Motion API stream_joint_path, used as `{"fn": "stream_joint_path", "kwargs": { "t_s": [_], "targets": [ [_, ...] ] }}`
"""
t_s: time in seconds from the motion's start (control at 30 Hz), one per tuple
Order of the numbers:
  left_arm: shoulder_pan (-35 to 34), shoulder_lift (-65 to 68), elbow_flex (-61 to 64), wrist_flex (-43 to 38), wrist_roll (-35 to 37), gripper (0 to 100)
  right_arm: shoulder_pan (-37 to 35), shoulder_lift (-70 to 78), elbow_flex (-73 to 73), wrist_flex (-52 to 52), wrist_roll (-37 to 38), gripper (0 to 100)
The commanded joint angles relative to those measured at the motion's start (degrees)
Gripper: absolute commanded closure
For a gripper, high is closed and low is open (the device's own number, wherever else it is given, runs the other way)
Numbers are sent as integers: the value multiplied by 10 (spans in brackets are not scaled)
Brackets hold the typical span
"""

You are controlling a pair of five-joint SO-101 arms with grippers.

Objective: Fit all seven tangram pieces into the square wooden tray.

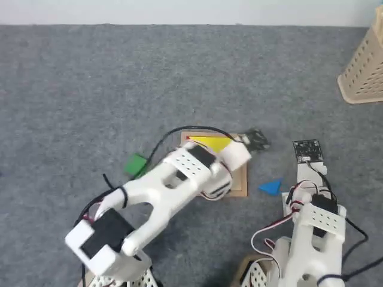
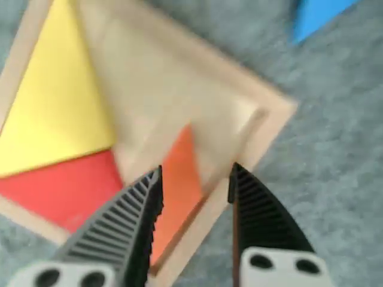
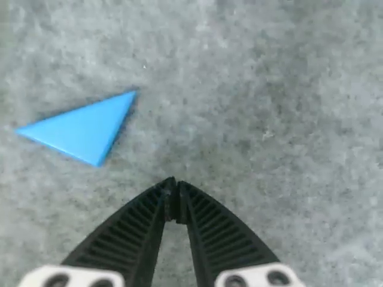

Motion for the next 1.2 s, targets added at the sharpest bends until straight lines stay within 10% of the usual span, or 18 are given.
{"fn": "stream_joint_path", "kwargs": {
  "t_s": [0.0,1.17],
  "targets": [
    [14,8,-57,-10,-1,829,-4,-14,-7,-12,-5,988],
    [6,107,-107,40,-2,942,-5,-15,-5,-12,-5,988]
  ]
}}
